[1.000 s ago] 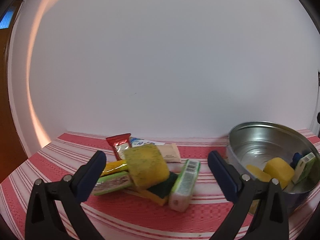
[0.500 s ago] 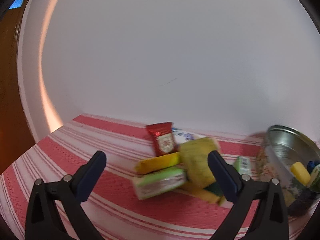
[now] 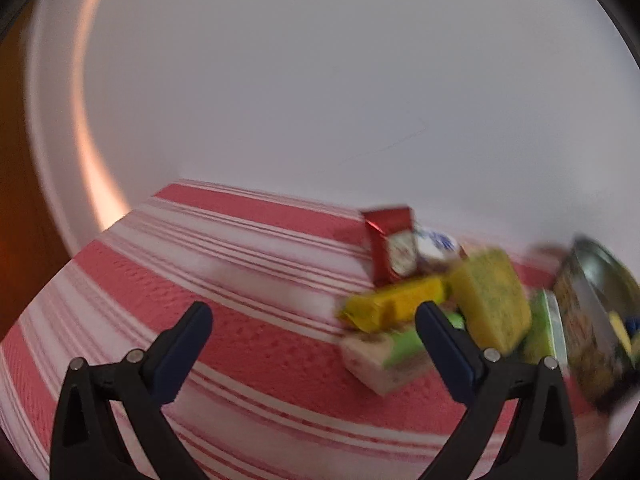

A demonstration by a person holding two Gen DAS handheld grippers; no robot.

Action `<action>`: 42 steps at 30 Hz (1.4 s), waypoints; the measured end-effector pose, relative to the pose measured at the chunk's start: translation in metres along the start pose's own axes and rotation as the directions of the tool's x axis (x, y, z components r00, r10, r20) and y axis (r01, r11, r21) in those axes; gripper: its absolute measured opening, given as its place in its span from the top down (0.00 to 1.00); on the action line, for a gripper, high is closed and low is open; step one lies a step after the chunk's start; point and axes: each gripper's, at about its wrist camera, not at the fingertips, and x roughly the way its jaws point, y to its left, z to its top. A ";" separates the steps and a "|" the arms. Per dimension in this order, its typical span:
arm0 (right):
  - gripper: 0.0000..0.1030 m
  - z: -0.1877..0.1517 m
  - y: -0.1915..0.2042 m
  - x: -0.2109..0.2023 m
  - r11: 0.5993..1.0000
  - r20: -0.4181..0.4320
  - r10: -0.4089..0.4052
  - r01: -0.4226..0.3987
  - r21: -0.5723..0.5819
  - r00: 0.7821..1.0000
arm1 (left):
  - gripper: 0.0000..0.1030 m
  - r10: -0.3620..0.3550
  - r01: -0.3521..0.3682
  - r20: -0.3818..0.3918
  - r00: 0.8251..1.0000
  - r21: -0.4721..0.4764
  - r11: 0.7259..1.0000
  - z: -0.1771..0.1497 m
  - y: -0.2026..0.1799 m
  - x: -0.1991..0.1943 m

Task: Organize objects
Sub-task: 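Grasp the green tissue pack with the left tool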

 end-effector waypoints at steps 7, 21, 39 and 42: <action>0.11 -0.002 -0.001 0.003 0.999 -0.034 0.031 -0.030 0.019 0.999 | 0.00 -0.067 0.082 -0.074 0.995 0.214 0.973 -0.010 -0.039 0.004; 0.11 -0.004 0.001 0.012 0.999 -0.081 0.053 -0.053 0.007 0.995 | 0.27 -0.073 0.127 -0.260 0.963 0.197 0.972 -0.008 -0.049 0.052; 0.11 -0.005 0.003 0.018 0.998 -0.092 0.062 -0.062 0.002 0.994 | 0.52 -0.146 0.160 -0.275 0.950 0.030 0.987 -0.007 0.000 0.023; 0.11 -0.006 0.004 0.019 0.998 -0.094 0.065 -0.066 -0.003 0.993 | 0.52 -0.117 0.133 -0.275 0.954 0.041 0.990 -0.009 0.000 0.023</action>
